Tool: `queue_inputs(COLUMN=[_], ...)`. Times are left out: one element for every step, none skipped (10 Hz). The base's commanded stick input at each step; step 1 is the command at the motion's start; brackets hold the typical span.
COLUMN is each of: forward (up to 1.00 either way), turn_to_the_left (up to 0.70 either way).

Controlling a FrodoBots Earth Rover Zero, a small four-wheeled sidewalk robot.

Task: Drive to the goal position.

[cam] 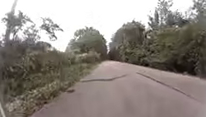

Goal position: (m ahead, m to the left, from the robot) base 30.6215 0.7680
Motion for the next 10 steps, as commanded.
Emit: queue_inputs(forward=[0.70, 0.70, 0.70, 0.70, 0.70, 0.70, 0.70, 0.70, 0.70, 0.70], turn_to_the_left=[0.00, 0.00, 0.00, 0.00, 0.00, 0.00, 0.00, 0.00, 0.00, 0.00])
